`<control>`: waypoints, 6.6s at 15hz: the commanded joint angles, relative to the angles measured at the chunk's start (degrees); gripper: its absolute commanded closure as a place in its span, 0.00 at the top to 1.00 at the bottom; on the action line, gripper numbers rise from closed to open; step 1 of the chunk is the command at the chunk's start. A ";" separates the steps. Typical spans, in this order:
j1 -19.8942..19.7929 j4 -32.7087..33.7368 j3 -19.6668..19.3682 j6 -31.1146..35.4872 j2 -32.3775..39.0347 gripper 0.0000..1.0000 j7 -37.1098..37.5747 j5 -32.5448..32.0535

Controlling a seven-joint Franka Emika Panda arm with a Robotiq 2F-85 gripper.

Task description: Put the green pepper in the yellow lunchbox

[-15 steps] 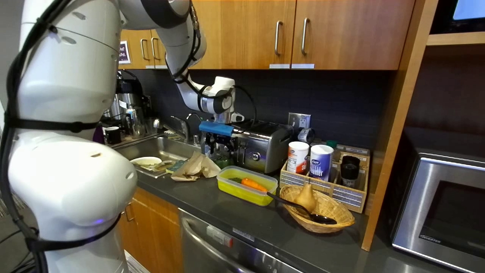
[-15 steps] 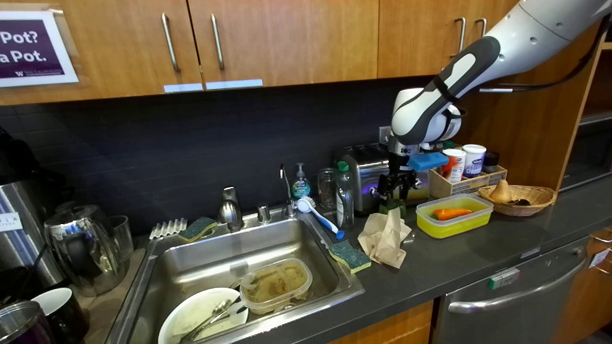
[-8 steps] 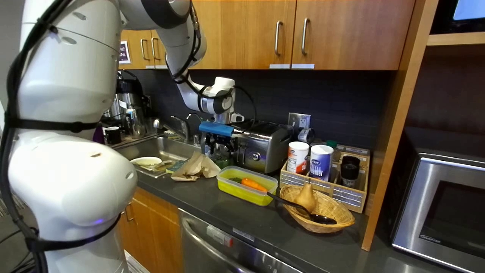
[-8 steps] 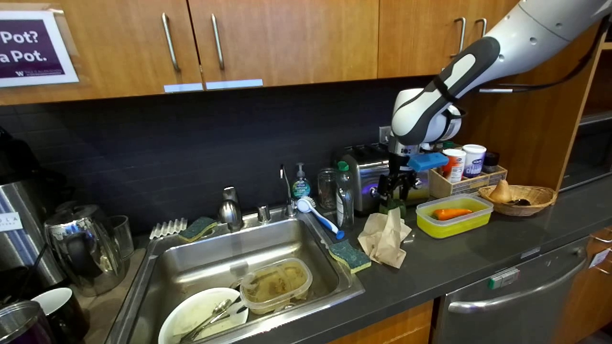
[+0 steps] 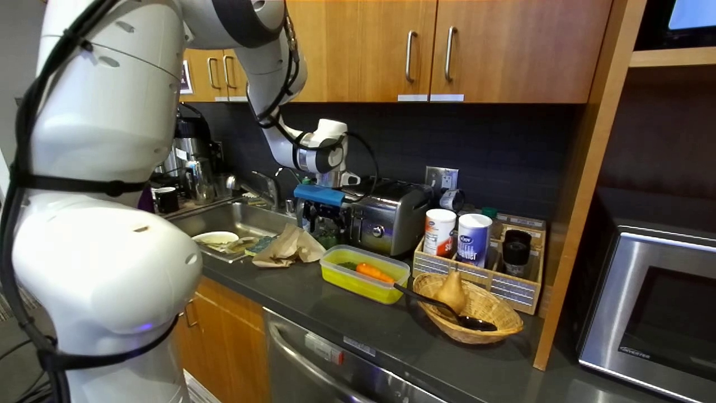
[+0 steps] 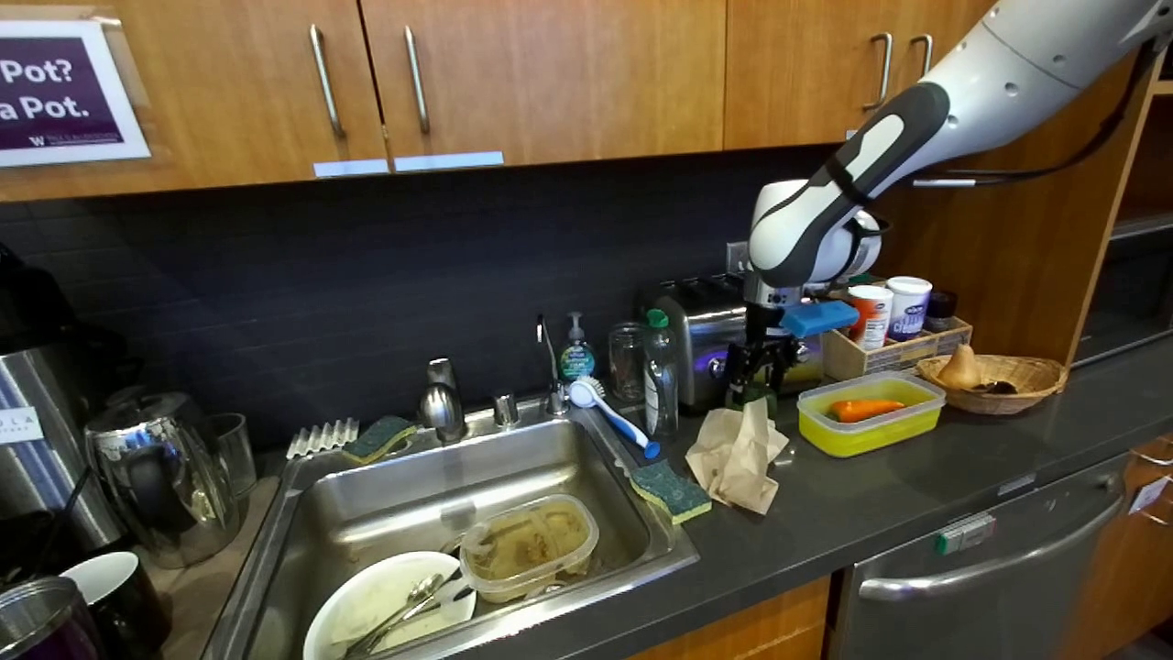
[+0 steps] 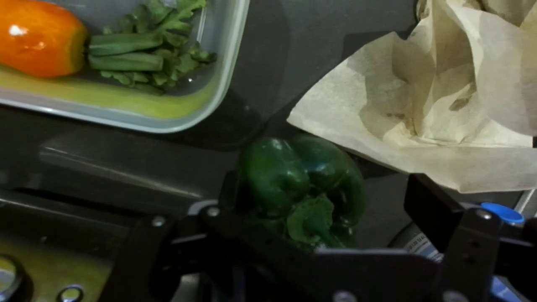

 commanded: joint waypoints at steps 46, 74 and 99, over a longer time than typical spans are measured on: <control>1.08 -4.66 -0.53 9.34 -2.56 0.63 0.19 -6.69; 1.04 -9.67 0.43 10.96 -7.48 0.63 1.48 -4.82; 0.07 -28.47 -2.49 9.49 -27.86 0.63 10.76 1.82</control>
